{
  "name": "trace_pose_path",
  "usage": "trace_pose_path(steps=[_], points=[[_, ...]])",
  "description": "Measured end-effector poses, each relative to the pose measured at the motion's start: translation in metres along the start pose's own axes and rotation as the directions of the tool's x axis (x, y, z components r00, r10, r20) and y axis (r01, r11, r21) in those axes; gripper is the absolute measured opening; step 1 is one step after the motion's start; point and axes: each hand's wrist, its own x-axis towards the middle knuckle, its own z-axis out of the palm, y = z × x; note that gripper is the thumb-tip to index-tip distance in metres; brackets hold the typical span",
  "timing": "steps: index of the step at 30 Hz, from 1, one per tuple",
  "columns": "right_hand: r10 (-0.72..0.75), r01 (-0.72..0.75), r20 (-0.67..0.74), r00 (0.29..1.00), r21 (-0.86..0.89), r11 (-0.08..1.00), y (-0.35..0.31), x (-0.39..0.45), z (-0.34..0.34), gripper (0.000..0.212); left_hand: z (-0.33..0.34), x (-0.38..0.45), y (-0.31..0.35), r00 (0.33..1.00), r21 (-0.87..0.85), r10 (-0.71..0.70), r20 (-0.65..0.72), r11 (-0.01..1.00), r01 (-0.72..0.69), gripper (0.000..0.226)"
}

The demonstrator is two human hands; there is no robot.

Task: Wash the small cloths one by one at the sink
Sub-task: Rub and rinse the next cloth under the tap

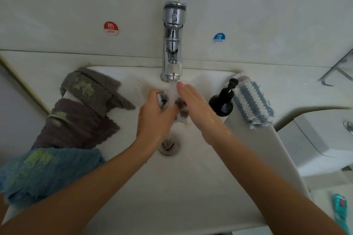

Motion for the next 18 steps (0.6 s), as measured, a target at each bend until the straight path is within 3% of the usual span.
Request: trace_pose_path(steps=[4,7,12,15,18], points=[[-0.212,0.200,-0.167,0.963,-0.086,0.976,-0.007,0.001,-0.017,0.016,-0.002,-0.002,0.002,1.000,-0.045,-0.012,-0.004,0.999,0.011,0.014],[-0.369,0.339,-0.243,0.897,-0.156,0.928,-0.023,0.003,-0.030,0.031,-0.001,-0.002,-0.001,0.998,-0.077,-0.057,0.032,0.995,0.060,0.014],[-0.564,0.479,-0.149,0.812,-0.381,0.791,-0.067,0.013,-0.046,0.055,0.001,-0.007,0.003,0.995,-0.112,-0.054,0.083,0.992,0.063,0.010],[-0.612,0.511,-0.036,0.790,-0.511,0.691,-0.081,0.020,-0.049,0.052,0.001,-0.008,0.005,0.995,-0.086,-0.050,0.080,0.995,0.057,0.011],[-0.616,0.514,-0.021,0.787,-0.529,0.675,-0.079,0.023,-0.048,0.048,0.000,-0.007,0.003,0.995,-0.099,-0.057,0.084,0.993,0.066,0.012]])
